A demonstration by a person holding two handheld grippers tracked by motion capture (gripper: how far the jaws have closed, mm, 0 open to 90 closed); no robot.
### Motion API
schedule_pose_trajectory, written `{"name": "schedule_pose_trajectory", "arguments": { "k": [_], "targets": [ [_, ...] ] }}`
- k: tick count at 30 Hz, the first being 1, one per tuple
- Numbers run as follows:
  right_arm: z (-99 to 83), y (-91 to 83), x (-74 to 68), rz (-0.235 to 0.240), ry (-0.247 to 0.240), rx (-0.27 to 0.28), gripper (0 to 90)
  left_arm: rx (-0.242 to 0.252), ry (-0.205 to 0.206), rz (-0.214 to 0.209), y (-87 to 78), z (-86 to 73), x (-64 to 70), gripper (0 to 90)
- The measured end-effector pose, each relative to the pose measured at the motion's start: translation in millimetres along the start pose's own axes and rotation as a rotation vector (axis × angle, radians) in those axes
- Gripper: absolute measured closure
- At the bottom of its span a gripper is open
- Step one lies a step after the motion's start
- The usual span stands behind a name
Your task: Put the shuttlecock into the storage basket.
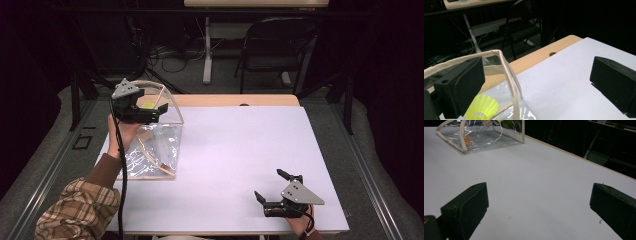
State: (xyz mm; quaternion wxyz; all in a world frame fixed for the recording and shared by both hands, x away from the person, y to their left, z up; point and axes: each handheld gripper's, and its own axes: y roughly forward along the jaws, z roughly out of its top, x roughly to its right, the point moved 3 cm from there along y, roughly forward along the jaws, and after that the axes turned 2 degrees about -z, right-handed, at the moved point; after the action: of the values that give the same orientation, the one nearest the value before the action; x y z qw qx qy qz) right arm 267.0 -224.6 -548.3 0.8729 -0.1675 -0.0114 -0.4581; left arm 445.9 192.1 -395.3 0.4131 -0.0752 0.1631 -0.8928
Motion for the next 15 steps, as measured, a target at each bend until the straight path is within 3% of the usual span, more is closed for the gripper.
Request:
{"name": "schedule_pose_trajectory", "arguments": {
  "k": [15],
  "targets": [
    [-0.1,0.1,-0.1,-0.002,-0.003,-0.002,1.3,0.025,0.031,-0.034,-16.6,-32.0,26.3,0.0]
  ]
}}
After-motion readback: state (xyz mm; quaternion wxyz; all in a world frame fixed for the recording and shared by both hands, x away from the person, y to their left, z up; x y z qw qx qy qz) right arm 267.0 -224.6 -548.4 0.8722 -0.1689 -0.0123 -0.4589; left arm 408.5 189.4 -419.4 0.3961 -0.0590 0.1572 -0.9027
